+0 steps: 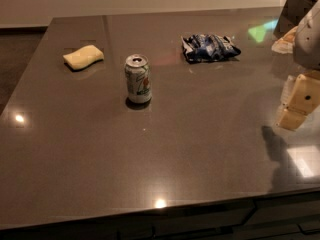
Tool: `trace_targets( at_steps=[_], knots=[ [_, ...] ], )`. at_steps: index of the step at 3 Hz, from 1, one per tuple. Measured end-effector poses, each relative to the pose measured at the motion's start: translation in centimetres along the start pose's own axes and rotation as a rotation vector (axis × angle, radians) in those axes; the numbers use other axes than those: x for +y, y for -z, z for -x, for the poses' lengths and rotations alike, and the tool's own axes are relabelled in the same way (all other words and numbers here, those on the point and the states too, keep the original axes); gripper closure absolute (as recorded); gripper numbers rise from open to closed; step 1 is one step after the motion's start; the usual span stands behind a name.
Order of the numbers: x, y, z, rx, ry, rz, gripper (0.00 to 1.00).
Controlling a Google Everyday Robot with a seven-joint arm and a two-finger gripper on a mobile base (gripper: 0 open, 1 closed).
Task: Knock 7up can over
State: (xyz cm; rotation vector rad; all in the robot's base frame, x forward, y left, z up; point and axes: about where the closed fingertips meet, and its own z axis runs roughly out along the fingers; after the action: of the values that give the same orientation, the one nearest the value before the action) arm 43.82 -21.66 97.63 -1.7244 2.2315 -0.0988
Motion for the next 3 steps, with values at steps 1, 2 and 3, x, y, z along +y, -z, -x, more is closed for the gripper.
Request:
trace_targets(
  at_steps=[1, 2, 3],
  knots=[
    [0.0, 0.0, 0.0, 0.0, 0.0, -0.001, 0.0],
    [-1.0, -0.9, 1.8, -0.037, -0.006, 0.002, 0.0],
    [-2.4, -2.4, 4.4, -0.11, -0.031, 0.002, 0.0]
  ],
)
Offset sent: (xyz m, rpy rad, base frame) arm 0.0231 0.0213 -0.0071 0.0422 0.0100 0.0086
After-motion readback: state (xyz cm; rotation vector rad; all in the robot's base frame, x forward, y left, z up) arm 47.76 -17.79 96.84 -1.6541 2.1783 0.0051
